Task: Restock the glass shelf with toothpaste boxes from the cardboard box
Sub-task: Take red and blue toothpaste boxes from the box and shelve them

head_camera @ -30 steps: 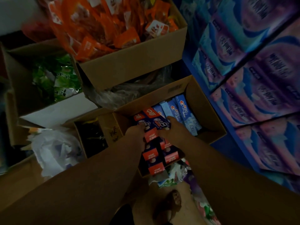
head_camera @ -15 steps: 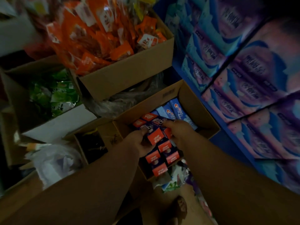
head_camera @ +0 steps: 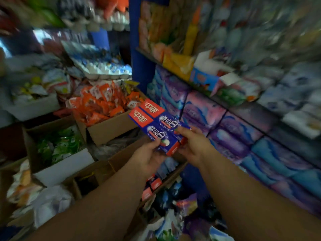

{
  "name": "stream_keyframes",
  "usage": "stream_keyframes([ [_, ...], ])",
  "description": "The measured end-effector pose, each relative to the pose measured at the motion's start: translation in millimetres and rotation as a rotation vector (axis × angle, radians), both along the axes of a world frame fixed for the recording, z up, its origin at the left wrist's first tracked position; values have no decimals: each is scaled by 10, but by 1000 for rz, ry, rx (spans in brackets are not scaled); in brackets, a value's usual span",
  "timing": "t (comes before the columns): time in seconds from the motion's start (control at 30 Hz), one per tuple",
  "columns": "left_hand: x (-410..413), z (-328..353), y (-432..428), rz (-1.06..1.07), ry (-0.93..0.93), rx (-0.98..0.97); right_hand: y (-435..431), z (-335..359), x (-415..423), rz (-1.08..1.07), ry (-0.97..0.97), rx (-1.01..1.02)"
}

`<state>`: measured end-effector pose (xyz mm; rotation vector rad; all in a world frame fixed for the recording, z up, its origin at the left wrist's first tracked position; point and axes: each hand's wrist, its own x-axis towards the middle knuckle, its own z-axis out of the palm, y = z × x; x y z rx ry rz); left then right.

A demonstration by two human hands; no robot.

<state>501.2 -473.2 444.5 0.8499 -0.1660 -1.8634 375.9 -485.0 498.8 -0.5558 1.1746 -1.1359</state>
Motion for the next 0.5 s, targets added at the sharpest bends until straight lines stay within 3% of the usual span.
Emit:
stream_keyframes([
  [0.23,-872,1376,468,28,136,-400,690,1334,-560,-264,-89,-488],
  [0.37,-1349,2081,803,-59,178,-478,973,1917,-851,-568,377,-677],
  [0.5,-1741,2566,992,-168,238,-525,1206,2376,-1191,-749,557,-840],
])
